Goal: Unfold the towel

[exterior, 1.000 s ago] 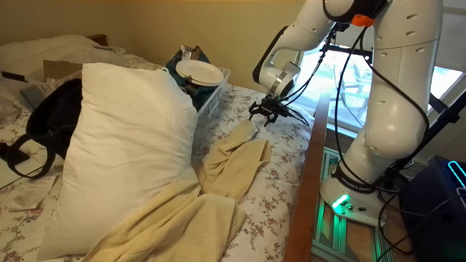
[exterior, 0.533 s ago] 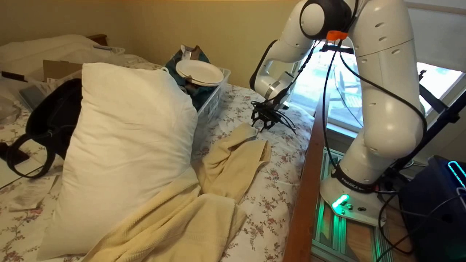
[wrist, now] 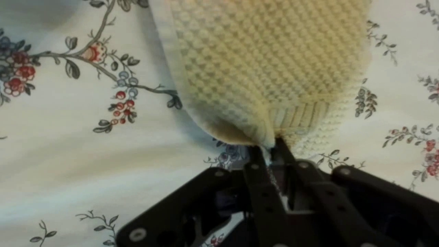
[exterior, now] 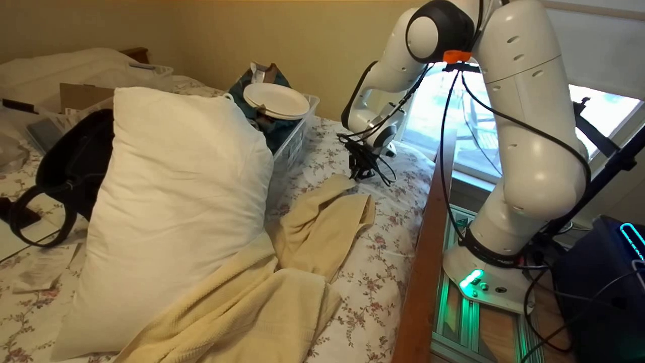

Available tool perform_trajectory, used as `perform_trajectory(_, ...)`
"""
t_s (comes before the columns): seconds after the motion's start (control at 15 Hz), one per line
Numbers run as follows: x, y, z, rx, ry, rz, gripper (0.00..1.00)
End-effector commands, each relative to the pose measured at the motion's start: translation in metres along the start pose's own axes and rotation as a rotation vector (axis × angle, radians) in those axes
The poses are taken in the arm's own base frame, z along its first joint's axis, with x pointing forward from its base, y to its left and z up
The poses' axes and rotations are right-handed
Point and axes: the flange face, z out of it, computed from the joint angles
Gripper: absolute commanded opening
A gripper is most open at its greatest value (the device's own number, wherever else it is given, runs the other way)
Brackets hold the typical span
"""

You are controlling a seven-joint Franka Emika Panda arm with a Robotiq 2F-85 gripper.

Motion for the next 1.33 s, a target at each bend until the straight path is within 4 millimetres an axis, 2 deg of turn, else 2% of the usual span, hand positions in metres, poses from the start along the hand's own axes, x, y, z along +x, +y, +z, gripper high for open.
perform_trajectory(0.0,-0.003,-0.014,0.001,0.02,0.031,0.061,0.02)
perform_trajectory(0.2,-0.003,-0.033,-0.021,0.074,0.111,0.031,0.05)
perform_trajectory(0.4,-0.008,-0.065,-0.056,0.181,0.2,-0.023,0.05)
perform_trajectory(0.8,-0.035,-0.138,-0.15,0.403,0.399,-0.149,0.05)
perform_trajectory(1.0,-0.037,-0.165,-0.197,0.506,0.516,-0.173,0.05)
perform_trajectory(1.27,-0.038,-0.203,-0.248,0.637,0.659,-0.182,0.05)
